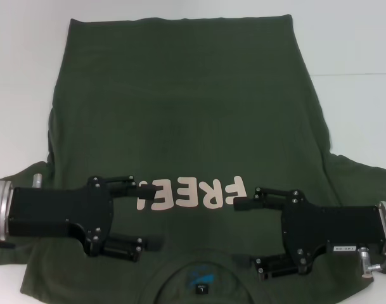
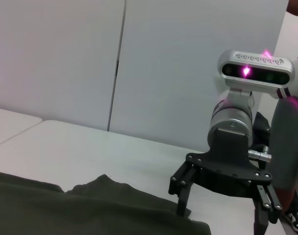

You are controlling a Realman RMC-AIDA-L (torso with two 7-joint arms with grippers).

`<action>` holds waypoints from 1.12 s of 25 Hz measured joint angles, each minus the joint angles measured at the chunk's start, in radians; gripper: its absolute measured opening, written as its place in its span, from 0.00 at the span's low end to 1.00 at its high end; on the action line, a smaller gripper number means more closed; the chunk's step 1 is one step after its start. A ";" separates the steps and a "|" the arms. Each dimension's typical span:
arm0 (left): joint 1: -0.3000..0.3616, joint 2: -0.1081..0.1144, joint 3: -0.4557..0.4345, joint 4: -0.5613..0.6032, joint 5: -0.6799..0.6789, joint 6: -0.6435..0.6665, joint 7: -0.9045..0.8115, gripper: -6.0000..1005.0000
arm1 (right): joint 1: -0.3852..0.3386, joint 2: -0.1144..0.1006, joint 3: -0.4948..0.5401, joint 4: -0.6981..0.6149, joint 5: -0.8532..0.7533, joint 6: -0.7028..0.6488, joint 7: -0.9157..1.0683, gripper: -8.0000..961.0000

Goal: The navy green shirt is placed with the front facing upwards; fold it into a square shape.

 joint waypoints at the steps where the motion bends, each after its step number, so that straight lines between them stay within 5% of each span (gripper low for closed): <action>1: -0.001 0.000 -0.002 0.000 0.003 0.002 0.000 0.90 | 0.001 0.000 0.000 0.000 0.000 0.003 0.000 0.95; 18: 0.003 0.001 -0.017 0.003 0.022 0.020 0.001 0.90 | 0.025 -0.001 0.010 -0.027 0.039 0.052 0.092 0.96; 28: 0.002 -0.007 -0.028 -0.002 0.007 0.019 0.002 0.90 | -0.065 -0.010 0.074 -0.420 0.089 0.127 0.553 0.95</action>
